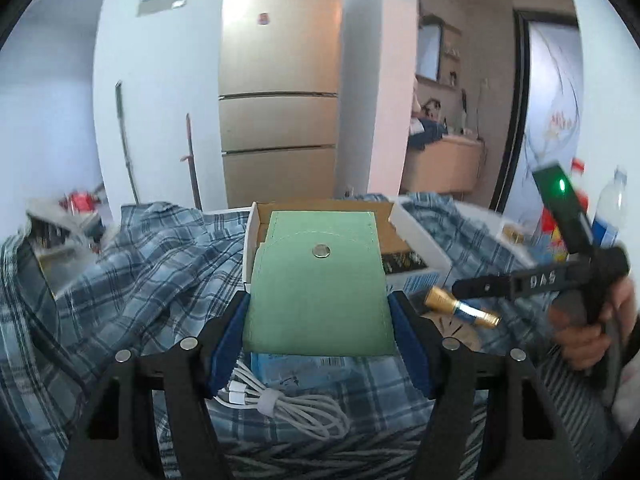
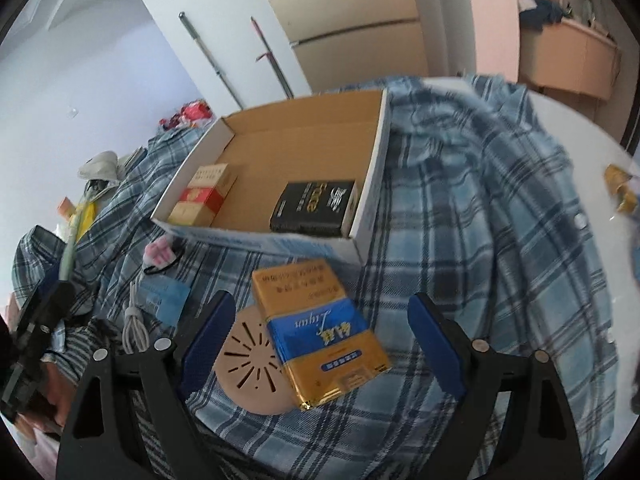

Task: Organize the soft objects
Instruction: 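Carry the green pouch over the box with the left gripper while the right gripper grasps the gold-blue Liqun pack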

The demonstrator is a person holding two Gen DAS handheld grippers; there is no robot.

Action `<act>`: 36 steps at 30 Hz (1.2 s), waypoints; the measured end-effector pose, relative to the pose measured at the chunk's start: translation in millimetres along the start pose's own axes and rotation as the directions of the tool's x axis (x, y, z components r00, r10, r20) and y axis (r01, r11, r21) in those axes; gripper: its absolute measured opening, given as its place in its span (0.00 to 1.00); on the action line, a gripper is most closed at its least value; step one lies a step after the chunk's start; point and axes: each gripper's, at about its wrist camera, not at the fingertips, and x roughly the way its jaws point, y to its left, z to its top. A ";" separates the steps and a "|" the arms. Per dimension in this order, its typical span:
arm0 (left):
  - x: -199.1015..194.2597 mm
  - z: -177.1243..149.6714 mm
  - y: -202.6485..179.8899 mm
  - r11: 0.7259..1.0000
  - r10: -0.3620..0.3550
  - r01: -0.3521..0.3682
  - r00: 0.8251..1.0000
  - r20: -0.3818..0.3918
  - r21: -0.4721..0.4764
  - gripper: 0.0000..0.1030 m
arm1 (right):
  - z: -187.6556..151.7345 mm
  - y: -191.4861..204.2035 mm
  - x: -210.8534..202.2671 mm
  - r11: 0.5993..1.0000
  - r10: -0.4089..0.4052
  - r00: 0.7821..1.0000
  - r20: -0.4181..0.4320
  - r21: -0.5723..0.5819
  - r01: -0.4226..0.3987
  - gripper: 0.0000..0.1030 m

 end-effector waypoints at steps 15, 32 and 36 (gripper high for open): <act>1.0 -2.9 0.5 1.000 -0.008 0.008 1.000 0.002 -0.016 0.69 | -3.8 2.1 21.0 0.999 0.042 0.993 -0.110 -0.004 -0.043 0.80; -2.1 -2.9 -2.6 1.000 0.013 -0.013 1.000 0.017 -0.005 0.69 | -11.7 30.8 2.5 0.994 -0.043 0.999 -0.009 -0.098 0.042 0.77; -1.3 -3.1 -2.4 1.000 0.014 -0.014 1.000 0.014 -0.005 0.69 | -10.1 27.7 9.6 0.994 -0.090 0.996 -0.007 -0.064 0.089 0.77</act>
